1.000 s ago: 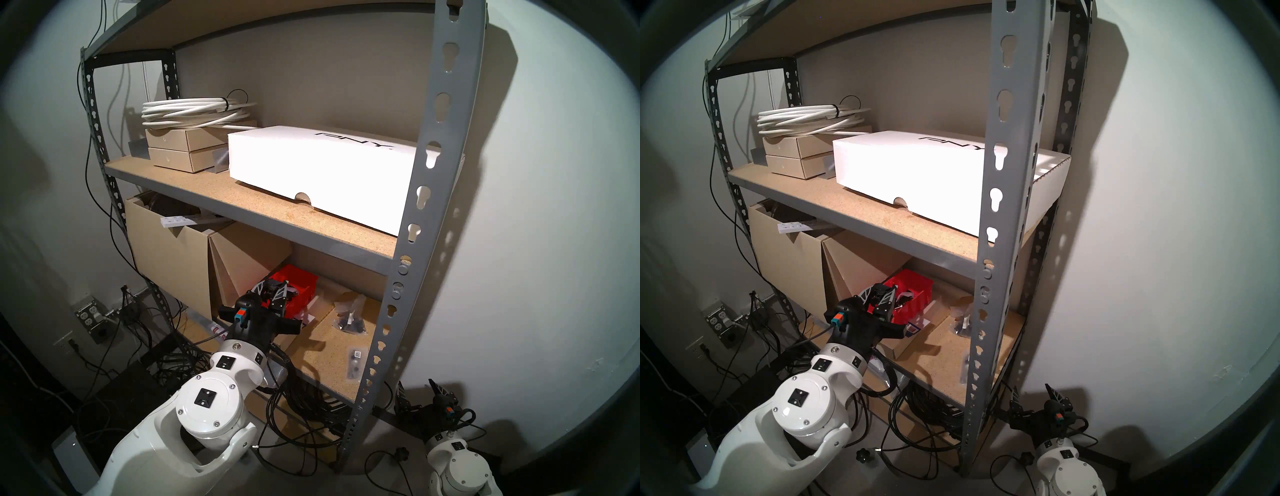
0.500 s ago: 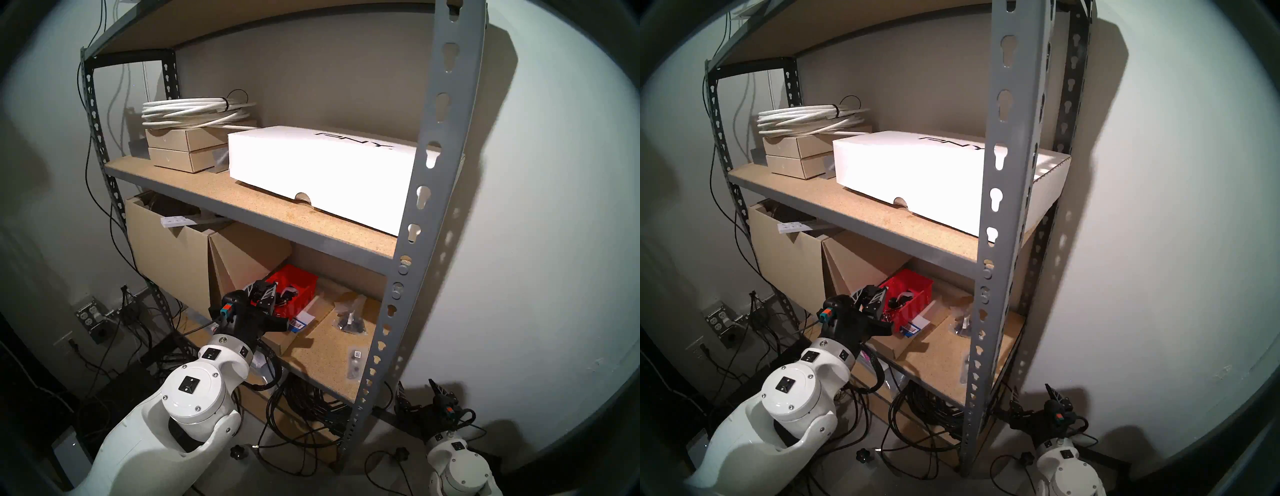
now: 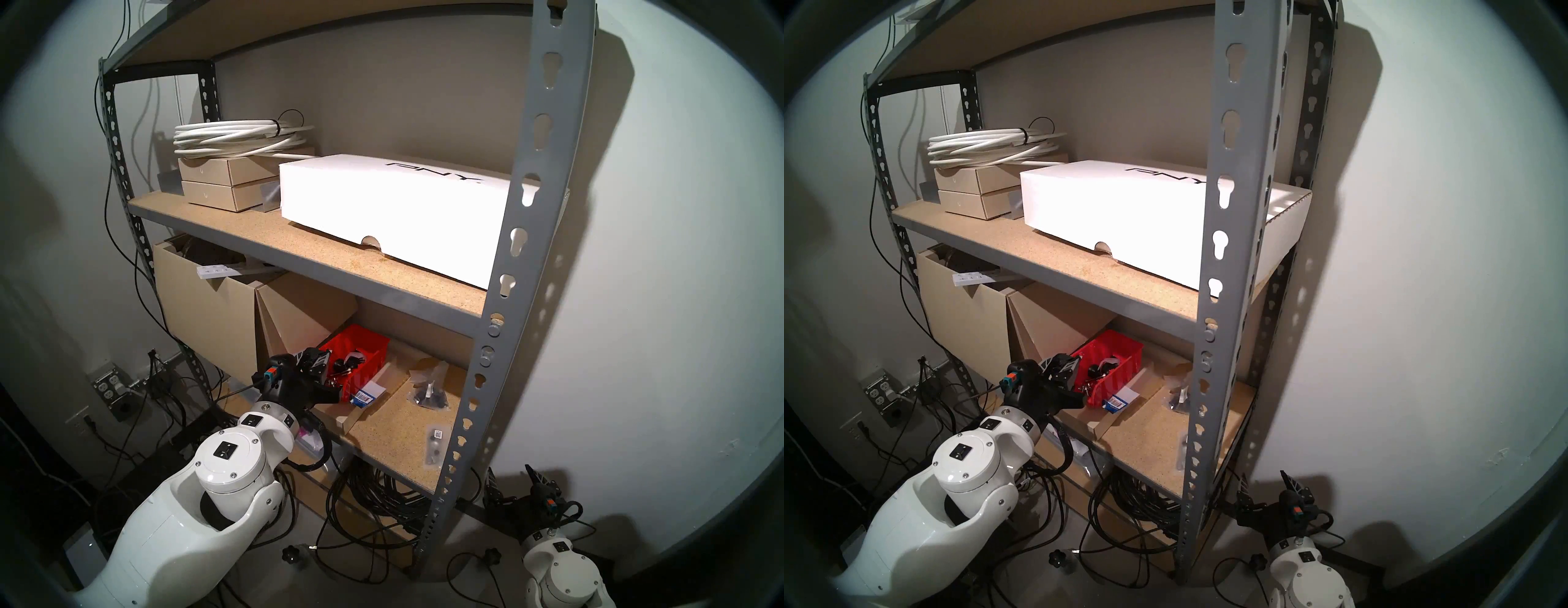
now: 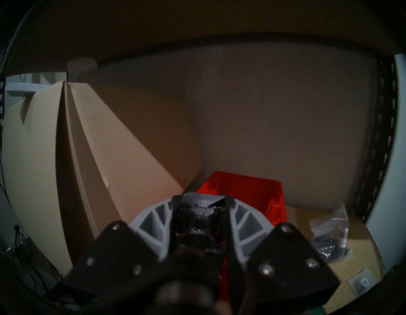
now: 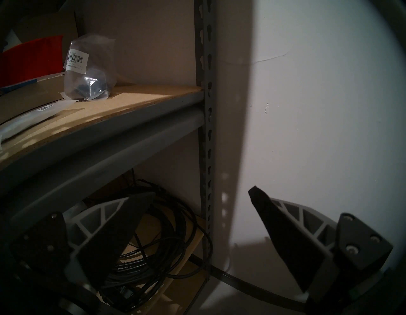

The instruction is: Organize the rack shelf by putting things into a case

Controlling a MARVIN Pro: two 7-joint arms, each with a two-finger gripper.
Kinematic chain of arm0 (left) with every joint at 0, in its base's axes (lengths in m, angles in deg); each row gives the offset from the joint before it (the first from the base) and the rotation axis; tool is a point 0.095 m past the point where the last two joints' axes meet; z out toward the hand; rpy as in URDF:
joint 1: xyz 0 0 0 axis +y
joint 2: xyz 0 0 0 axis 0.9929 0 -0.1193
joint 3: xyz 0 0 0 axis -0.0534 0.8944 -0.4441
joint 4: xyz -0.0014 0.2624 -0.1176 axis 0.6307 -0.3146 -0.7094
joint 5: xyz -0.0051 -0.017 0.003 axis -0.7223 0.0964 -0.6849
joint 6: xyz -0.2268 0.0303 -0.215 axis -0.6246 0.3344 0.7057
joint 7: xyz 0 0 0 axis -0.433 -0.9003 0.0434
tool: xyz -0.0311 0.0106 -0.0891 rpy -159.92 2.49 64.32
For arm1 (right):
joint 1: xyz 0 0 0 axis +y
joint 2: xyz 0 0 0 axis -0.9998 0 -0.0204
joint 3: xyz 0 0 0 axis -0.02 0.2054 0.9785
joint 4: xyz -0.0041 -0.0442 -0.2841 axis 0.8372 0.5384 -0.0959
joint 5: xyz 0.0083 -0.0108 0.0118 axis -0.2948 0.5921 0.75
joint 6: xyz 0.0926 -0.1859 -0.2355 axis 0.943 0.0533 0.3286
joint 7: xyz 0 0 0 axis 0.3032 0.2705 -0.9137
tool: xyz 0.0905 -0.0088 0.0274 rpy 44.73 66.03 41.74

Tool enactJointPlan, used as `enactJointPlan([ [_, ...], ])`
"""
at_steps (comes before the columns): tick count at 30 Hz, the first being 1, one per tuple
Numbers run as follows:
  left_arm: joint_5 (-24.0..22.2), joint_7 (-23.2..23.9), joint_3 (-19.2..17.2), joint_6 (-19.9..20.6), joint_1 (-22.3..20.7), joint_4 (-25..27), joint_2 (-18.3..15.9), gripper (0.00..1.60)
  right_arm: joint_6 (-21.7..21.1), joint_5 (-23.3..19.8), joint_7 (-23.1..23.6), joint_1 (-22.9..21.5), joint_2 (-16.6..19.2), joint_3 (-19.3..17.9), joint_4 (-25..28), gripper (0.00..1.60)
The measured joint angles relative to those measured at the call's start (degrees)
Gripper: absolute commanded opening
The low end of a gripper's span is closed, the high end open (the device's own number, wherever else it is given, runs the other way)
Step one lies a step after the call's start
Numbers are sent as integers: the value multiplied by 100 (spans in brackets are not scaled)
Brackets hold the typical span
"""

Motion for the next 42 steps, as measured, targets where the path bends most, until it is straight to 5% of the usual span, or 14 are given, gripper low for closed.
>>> enactJointPlan([
  [19, -529, 561, -79, 317, -374, -272, -51, 0, 0, 0, 0, 0, 0, 0, 0, 160],
  [42, -495, 916, 177, 479, -887, -656, -12, 0, 0, 0, 0, 0, 0, 0, 0, 160],
])
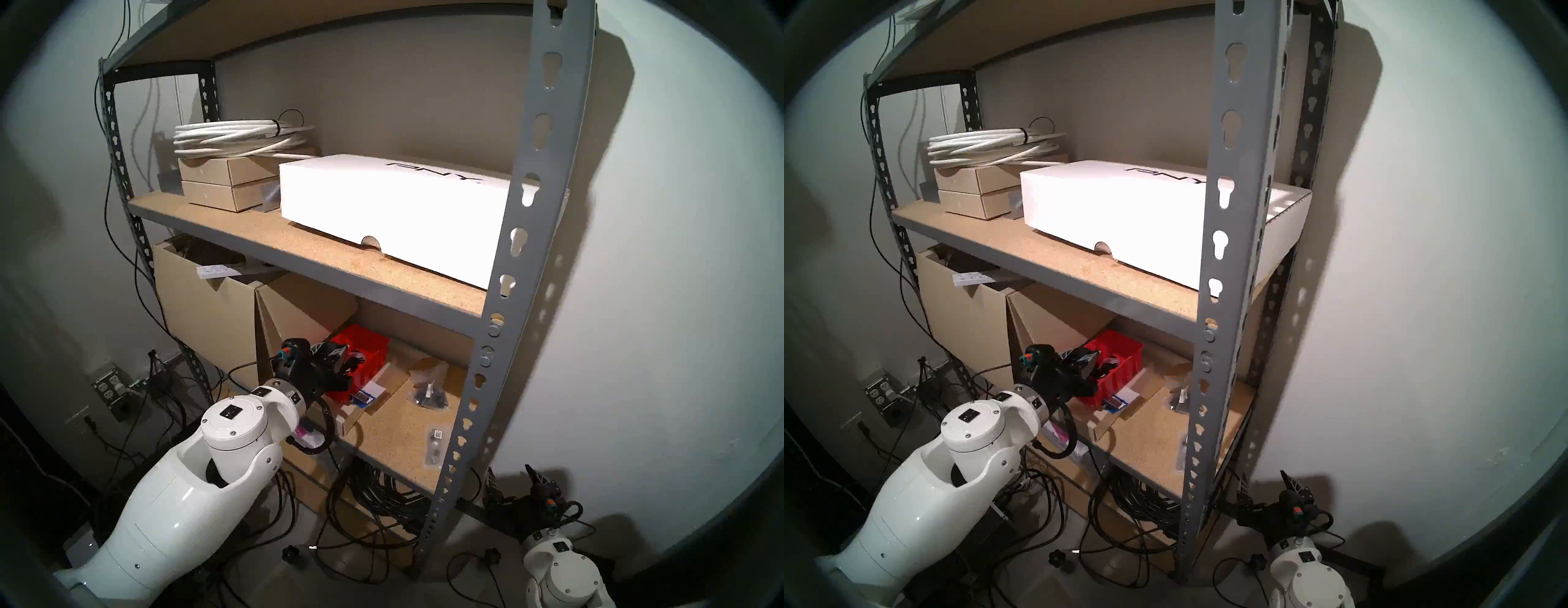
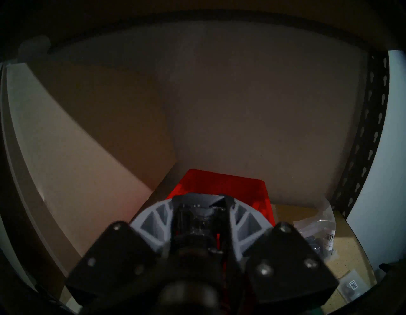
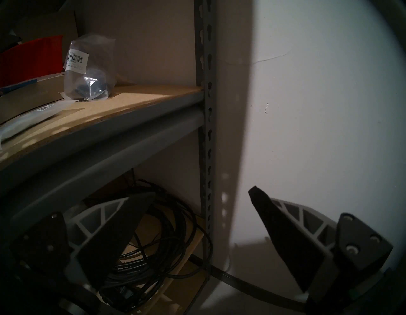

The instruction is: Organize the rack shelf by putting things into a case

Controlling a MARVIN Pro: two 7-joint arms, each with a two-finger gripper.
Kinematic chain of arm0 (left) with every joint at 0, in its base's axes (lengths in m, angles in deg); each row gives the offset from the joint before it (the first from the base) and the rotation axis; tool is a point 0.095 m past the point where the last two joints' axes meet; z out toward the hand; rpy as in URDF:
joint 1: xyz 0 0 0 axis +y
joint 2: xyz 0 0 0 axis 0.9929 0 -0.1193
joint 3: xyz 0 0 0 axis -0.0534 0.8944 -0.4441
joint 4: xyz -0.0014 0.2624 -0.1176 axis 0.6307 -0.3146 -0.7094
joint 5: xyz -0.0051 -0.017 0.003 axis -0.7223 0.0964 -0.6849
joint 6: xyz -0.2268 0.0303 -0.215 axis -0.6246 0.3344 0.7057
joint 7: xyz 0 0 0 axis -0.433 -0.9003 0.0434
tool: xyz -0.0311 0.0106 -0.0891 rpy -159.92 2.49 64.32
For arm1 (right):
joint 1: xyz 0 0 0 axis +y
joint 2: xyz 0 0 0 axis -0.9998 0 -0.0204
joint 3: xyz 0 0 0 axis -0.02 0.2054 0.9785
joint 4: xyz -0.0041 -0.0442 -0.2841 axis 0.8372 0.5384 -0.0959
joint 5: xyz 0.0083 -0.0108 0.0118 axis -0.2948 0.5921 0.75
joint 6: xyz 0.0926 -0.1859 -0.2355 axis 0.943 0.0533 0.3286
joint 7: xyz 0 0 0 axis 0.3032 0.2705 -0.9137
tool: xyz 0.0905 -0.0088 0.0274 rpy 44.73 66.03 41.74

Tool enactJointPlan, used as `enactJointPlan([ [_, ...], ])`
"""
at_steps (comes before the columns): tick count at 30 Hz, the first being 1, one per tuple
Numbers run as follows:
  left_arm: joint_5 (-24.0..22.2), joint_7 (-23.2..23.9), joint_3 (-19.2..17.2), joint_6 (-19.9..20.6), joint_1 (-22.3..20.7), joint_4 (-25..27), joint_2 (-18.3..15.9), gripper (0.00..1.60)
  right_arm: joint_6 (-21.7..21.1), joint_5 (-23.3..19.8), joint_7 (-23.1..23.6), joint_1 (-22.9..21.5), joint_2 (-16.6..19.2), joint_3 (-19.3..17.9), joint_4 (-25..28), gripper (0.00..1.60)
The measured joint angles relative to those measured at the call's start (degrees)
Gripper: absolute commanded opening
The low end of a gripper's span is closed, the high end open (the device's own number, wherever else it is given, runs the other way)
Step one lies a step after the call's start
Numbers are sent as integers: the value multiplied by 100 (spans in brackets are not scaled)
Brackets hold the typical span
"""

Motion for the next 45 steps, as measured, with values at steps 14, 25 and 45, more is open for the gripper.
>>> enactJointPlan([
  [14, 121, 49, 184, 48, -350, -460, 160, 0, 0, 0, 0, 0, 0, 0, 0, 160],
  [25, 176, 82, 247, 102, -527, -612, 259, 28, 0, 0, 0, 0, 0, 0, 0, 160],
  [45, 281, 111, 260, 106, -618, -647, 340, 72, 0, 0, 0, 0, 0, 0, 0, 160],
])
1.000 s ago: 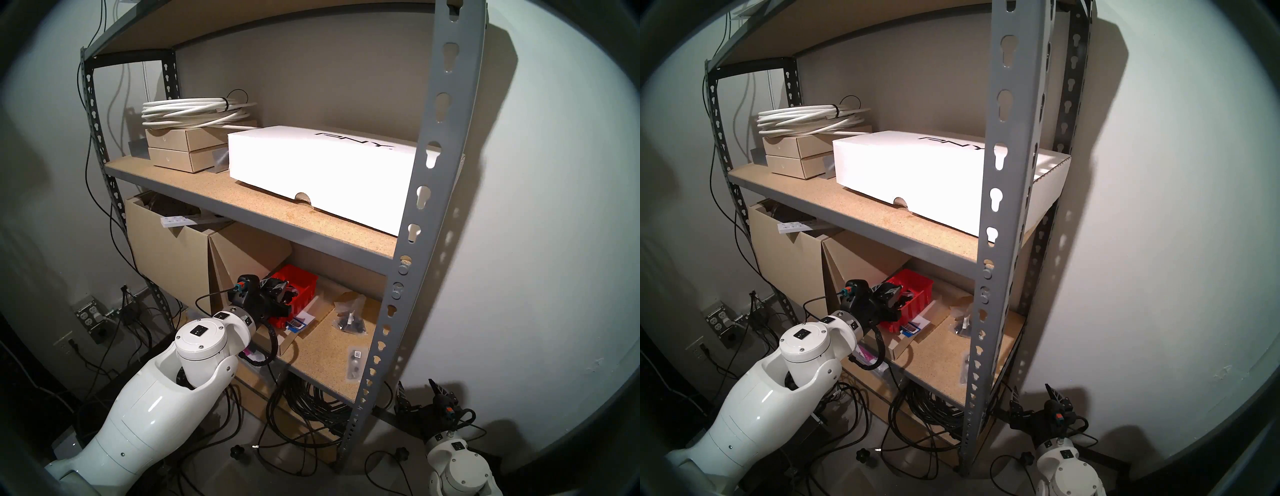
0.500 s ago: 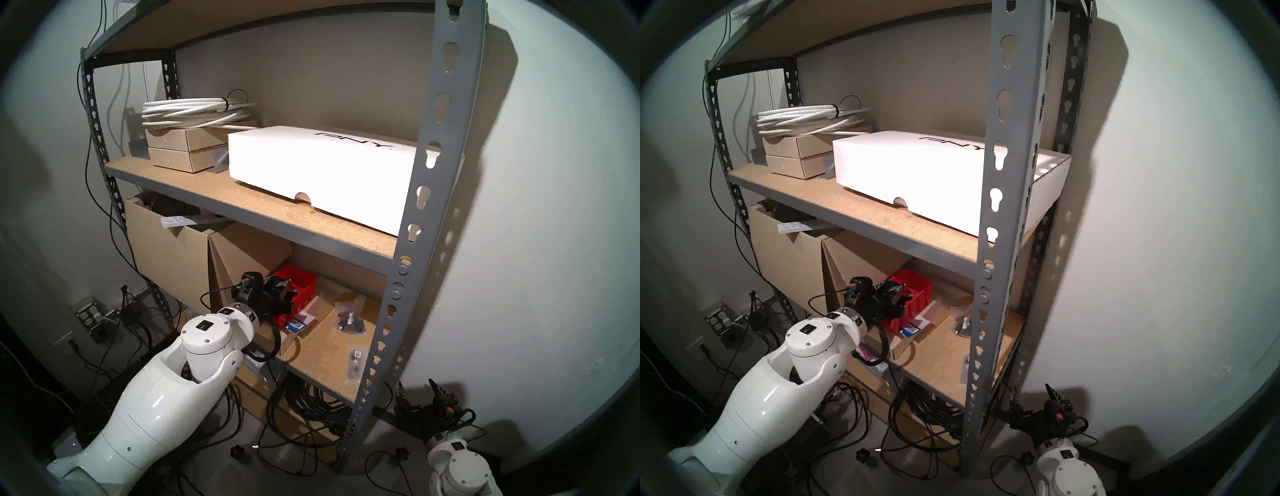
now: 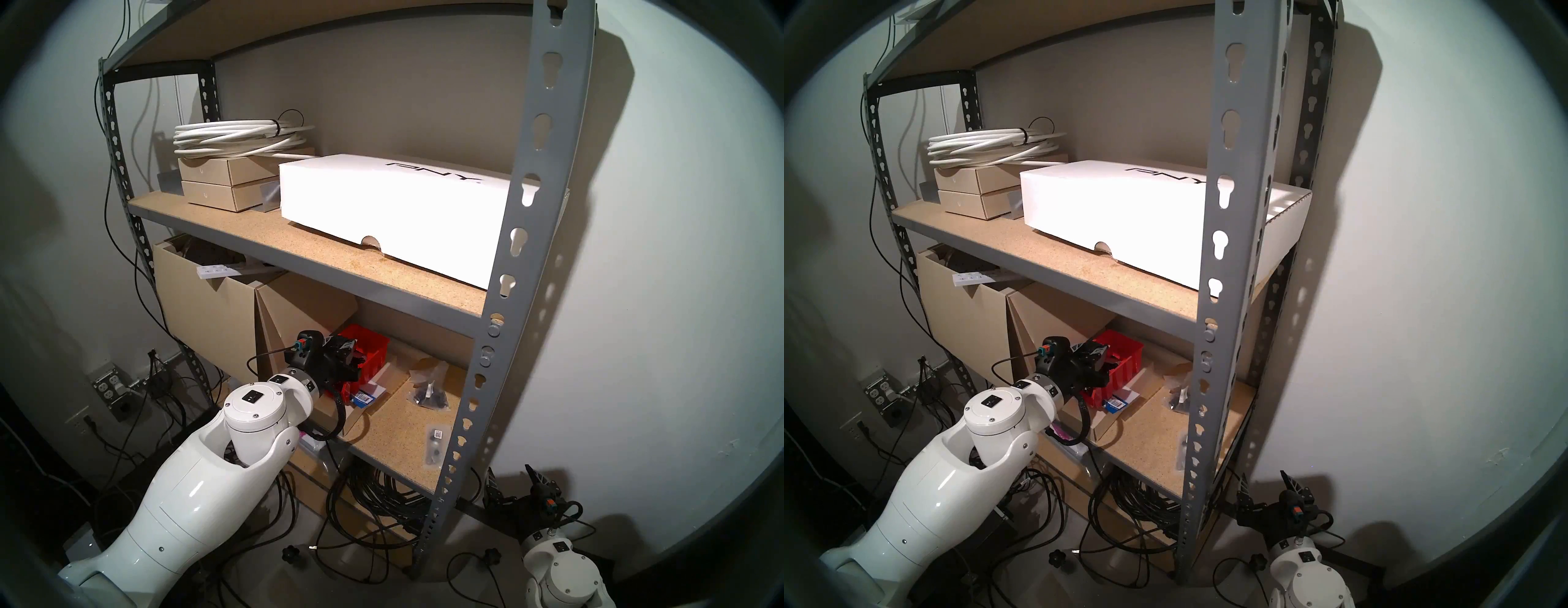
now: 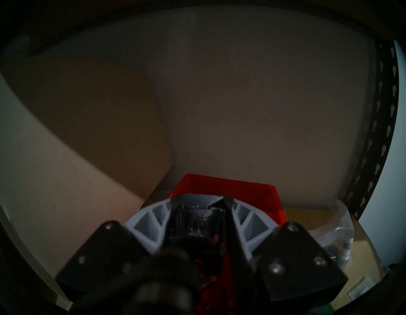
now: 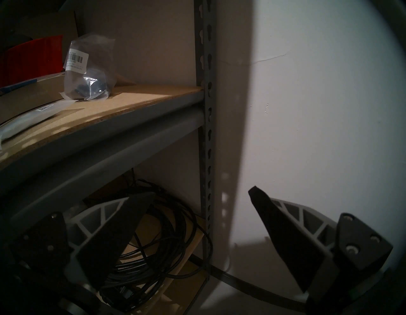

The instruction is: Organize the rack shelf by putting things into a case

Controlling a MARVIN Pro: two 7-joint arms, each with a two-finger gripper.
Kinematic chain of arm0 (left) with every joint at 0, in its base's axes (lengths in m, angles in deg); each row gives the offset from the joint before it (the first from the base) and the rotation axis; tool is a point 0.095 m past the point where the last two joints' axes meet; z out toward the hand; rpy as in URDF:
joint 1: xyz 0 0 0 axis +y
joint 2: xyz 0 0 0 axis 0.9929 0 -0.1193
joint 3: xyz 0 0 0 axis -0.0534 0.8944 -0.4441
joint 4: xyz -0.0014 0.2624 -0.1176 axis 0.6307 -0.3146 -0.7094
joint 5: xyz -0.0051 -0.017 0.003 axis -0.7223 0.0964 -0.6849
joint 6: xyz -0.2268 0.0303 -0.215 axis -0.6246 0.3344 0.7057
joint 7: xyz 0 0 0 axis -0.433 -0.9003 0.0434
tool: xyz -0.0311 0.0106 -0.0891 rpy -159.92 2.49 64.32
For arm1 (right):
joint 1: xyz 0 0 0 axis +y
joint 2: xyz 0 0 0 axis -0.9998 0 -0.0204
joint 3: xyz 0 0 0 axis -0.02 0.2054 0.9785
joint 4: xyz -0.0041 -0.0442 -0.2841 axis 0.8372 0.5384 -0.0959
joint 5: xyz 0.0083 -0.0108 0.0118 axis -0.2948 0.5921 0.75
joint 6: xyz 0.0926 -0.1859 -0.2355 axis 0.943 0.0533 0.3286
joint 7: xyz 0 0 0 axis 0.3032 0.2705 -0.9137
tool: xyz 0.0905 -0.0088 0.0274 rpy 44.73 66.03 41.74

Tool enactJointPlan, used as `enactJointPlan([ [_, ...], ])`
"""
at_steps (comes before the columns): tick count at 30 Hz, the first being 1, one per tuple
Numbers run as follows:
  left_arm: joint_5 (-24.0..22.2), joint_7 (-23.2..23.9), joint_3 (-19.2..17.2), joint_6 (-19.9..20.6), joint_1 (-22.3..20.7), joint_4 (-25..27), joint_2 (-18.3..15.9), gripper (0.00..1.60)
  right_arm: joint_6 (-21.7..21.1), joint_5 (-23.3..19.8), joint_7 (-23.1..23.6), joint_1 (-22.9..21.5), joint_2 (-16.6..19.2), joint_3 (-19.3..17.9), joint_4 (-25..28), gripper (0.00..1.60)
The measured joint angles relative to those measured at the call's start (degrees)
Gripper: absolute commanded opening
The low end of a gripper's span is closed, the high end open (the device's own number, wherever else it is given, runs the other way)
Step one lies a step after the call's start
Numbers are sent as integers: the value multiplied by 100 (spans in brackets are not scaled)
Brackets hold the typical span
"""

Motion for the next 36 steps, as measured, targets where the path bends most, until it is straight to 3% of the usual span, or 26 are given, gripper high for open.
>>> enactJointPlan([
  [4, 24, 25, 29, 1, -26, -33, 22, 78, 0, 0, 0, 0, 0, 0, 0, 160],
  [5, 31, 30, 38, 1, -32, -39, 26, 89, 0, 0, 0, 0, 0, 0, 0, 160],
  [12, 102, 48, 98, 4, -70, -89, 68, 93, 0, 0, 0, 0, 0, 0, 0, 160],
  [13, 109, 47, 103, 4, -75, -94, 71, 112, 0, 0, 0, 0, 0, 0, 0, 160],
  [14, 116, 46, 106, 4, -81, -101, 74, 112, 0, 0, 0, 0, 0, 0, 0, 160],
  [15, 121, 46, 107, 3, -83, -104, 76, 144, 0, 0, 0, 0, 0, 0, 0, 160],
  [16, 134, 44, 108, 2, -91, -110, 81, 149, 0, 0, 0, 0, 0, 0, 0, 160],
  [32, 213, 41, 96, -6, -160, -128, 137, 152, 0, 0, 0, 0, 0, 0, 0, 160],
  [36, 233, 10, 71, -11, -156, -48, 140, 140, 0, 0, 0, 0, 0, 0, 0, 160],
])
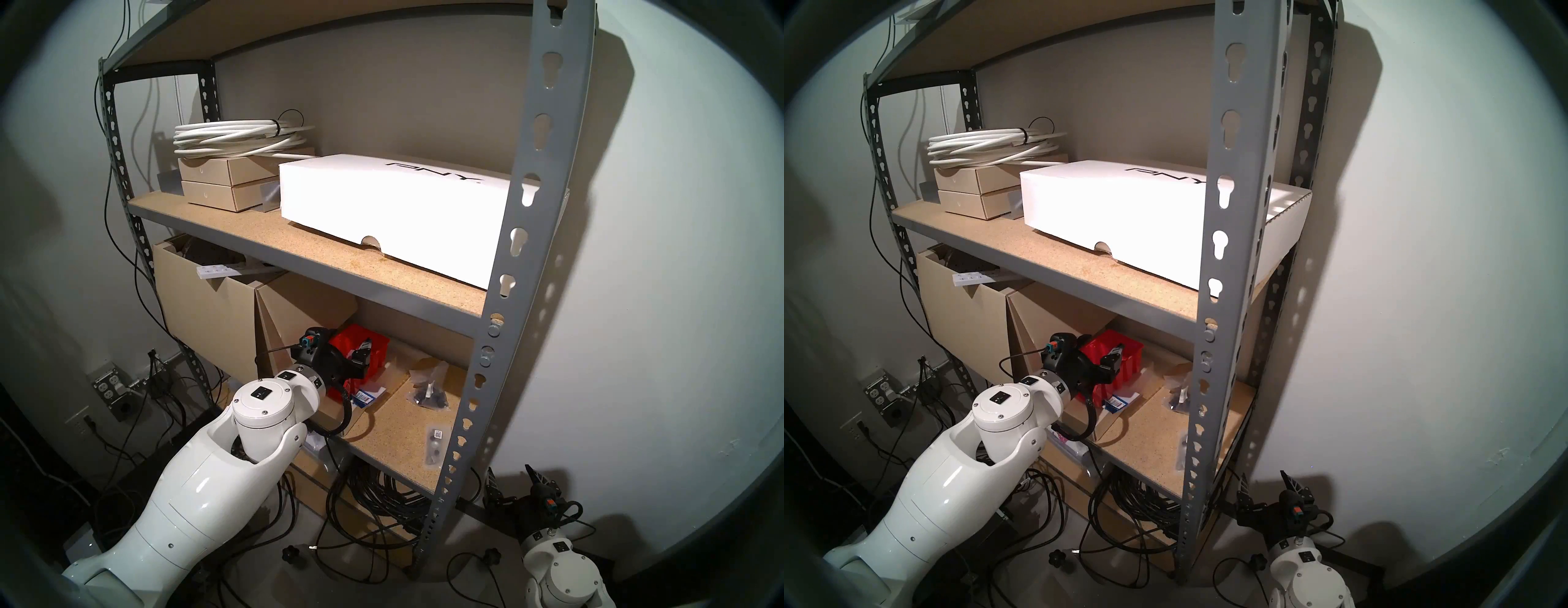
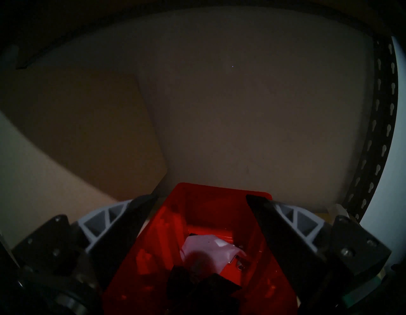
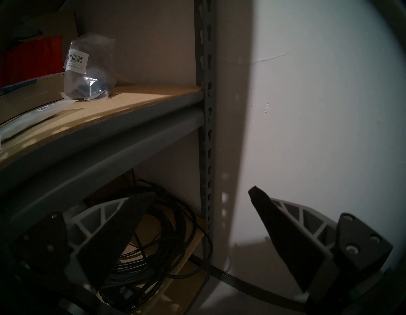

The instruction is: Organize the rack shelf by putting things into a case

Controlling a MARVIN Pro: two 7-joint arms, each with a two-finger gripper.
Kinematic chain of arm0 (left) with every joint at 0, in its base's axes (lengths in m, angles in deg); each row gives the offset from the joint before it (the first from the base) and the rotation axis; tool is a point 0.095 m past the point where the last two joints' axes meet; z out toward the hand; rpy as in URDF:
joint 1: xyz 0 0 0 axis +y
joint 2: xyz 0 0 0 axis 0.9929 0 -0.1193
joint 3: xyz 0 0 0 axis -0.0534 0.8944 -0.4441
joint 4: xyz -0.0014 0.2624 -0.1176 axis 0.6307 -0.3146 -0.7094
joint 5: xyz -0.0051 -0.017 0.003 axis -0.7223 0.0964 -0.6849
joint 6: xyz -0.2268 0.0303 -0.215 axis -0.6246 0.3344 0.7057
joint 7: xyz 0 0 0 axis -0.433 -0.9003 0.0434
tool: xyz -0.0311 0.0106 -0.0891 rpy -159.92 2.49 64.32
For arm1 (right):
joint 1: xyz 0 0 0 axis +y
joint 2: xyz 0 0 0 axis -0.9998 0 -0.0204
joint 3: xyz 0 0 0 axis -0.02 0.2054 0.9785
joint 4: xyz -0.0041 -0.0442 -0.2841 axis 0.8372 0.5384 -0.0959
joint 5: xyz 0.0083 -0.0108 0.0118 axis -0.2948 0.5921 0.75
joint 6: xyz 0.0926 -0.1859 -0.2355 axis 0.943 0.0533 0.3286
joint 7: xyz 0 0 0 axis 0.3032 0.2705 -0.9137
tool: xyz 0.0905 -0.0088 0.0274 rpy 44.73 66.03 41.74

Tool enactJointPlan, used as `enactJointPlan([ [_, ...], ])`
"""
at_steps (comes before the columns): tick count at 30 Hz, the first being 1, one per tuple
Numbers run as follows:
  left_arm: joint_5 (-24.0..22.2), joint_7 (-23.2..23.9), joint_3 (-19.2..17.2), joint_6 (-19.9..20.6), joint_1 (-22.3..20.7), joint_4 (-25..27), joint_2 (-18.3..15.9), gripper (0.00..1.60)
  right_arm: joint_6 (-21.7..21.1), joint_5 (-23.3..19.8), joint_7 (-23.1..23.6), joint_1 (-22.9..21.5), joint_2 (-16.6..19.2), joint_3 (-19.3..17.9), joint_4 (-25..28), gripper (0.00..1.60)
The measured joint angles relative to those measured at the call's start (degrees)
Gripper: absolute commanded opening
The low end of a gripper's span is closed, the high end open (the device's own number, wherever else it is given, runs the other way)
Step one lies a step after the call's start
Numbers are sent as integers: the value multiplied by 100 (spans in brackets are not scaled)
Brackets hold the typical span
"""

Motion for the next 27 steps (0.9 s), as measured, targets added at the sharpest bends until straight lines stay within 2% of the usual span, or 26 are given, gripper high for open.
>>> enactJointPlan([
  [6, 31, -102, -72, -1, 101, 358, -34, 136, 0, 0, 0, -1, 0, 0, 0, 160],
  [9, 46, -162, -118, -6, 203, 577, -79, 118, 0, 0, 0, -1, 1, 0, 0, 160],
  [12, 56, -196, -146, -14, 295, 763, -122, 123, 0, 0, 0, -1, 1, 0, -1, 160],
  [17, 77, -247, -143, -40, 517, 1133, -194, 122, 0, 0, 0, -1, 1, 0, -1, 160],
  [27, 178, -429, 260, -57, 1111, 1774, -268, 125, 0, 0, 0, -1, 1, 0, -2, 160],
])
